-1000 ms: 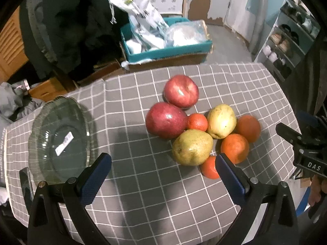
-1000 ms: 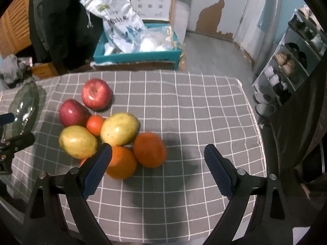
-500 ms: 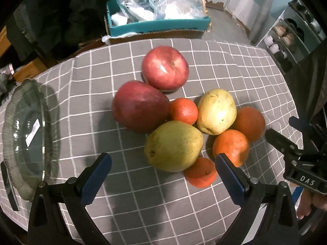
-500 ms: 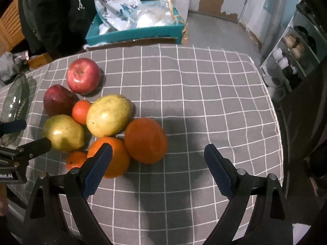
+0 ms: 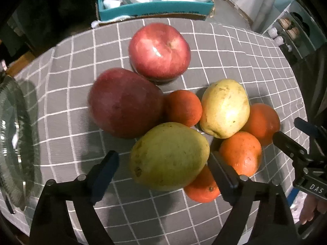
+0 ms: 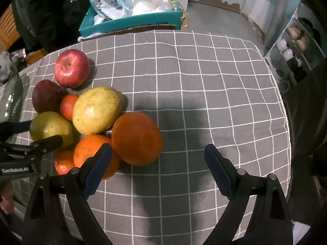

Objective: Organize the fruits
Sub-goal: 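Grasp the large green pear with the left tool while the right tool grasps the large orange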

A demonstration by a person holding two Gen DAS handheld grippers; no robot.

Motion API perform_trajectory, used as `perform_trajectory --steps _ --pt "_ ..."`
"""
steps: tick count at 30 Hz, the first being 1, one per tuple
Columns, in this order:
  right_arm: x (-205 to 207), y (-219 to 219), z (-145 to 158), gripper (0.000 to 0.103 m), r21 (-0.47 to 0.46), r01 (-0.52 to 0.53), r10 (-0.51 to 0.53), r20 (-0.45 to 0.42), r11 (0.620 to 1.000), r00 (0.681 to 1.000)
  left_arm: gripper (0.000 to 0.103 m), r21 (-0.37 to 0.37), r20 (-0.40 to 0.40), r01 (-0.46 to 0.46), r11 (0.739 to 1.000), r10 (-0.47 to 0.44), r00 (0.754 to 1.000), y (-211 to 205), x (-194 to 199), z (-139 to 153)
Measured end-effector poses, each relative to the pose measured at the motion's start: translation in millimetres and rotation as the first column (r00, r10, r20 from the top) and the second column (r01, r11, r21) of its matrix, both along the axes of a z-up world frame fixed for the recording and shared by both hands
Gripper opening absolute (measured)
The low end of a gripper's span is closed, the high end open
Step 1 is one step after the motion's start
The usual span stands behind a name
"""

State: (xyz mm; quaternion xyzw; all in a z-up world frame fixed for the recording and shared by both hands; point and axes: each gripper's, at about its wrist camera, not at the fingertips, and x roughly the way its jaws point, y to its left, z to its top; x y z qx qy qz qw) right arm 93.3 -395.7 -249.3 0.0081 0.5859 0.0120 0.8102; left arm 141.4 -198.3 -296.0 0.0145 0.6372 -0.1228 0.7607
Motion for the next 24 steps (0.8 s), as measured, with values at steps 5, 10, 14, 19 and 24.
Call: perform_trajectory --steps 5,10,14,19,24 --pt "10 4 -8 0.091 0.034 -0.008 0.009 -0.029 0.999 1.0 0.078 -0.036 -0.013 0.015 0.999 -0.015 1.0 -3 -1 -4" --pt "19 12 -20 0.091 0.039 -0.021 0.024 -0.061 0.999 0.998 0.076 -0.043 -0.004 0.025 0.999 -0.025 1.0 -3 -3 -3" --pt "27 13 -27 0.091 0.057 -0.01 0.015 -0.082 0.998 0.997 0.076 -0.041 -0.001 0.034 0.999 -0.034 0.999 -1 -3 -3" --pt "31 11 -35 0.083 0.075 0.017 -0.008 -0.119 0.997 0.993 0.076 0.01 0.025 0.065 0.998 -0.065 0.998 4 -11 1" --pt "33 6 -39 0.074 0.129 0.048 -0.029 -0.147 0.99 0.989 0.076 0.028 0.03 0.069 0.997 -0.07 0.997 8 -13 2"
